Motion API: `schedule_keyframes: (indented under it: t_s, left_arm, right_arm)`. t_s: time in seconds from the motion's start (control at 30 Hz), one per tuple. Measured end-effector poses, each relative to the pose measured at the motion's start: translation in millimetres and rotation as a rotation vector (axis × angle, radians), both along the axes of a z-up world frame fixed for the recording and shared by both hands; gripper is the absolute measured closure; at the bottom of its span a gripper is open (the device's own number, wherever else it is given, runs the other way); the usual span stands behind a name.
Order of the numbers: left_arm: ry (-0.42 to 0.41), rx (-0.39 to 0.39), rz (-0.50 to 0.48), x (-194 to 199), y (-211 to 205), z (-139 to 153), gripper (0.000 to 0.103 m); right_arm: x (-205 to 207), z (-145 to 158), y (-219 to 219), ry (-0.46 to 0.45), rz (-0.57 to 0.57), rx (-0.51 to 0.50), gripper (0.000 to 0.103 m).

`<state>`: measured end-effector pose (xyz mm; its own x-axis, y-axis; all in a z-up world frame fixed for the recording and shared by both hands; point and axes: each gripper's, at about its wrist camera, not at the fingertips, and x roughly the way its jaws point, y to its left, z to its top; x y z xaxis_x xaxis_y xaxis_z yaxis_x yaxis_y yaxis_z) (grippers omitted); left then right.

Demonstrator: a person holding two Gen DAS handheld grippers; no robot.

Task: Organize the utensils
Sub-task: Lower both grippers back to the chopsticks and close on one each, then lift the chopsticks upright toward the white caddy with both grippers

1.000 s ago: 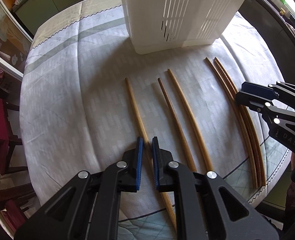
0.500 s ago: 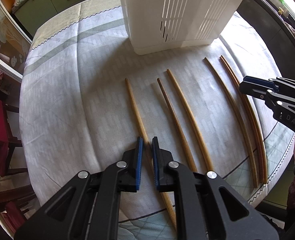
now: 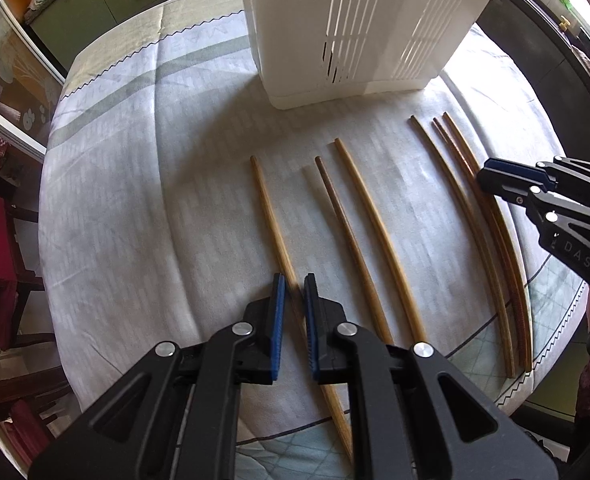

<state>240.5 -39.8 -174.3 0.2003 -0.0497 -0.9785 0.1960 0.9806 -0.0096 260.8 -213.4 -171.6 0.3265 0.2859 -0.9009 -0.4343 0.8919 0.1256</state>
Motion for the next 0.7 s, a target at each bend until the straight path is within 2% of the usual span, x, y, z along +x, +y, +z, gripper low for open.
schedule_keyframes:
  t_s: [0.1,0.17,0.23,0.3,0.4,0.47,0.53,0.57,0.7]
  left_arm:
    - [0.011,-0.003,0.02,2,1,-1,0.093]
    - [0.031,-0.029,0.041,6,2,-1,0.087]
    - [0.048,-0.039,0.047,7,0,-1,0.073]
    - [0.05,-0.017,0.043,8,-7,-1,0.069]
    - [0.041,0.02,0.048,8,-15,-3,0.068]
    - [0.044,0.015,0.059,8,-14,-2,0.071]
    - [0.048,0.008,0.074,7,-13,-1,0.089]
    - [0.052,0.0,0.085,6,-11,-2,0.092]
    - [0.062,-0.047,0.125,4,1,-1,0.097]
  right_arm:
    - [0,3,9,-0.012,0.011,-0.04,0.09]
    - [0,4,13,-0.015,0.02,-0.063,0.09]
    - [-1,6,16,-0.018,0.031,-0.085,0.088]
    - [-4,6,21,-0.021,0.035,-0.096,0.088]
    - [-6,8,24,-0.02,0.032,-0.091,0.089]
    - [-9,6,27,-0.027,0.029,-0.086,0.09]
    - [-11,5,27,-0.031,0.026,-0.079,0.092]
    - [-11,5,25,-0.032,0.025,-0.076,0.093]
    - [-6,3,19,-0.024,0.014,-0.052,0.096]
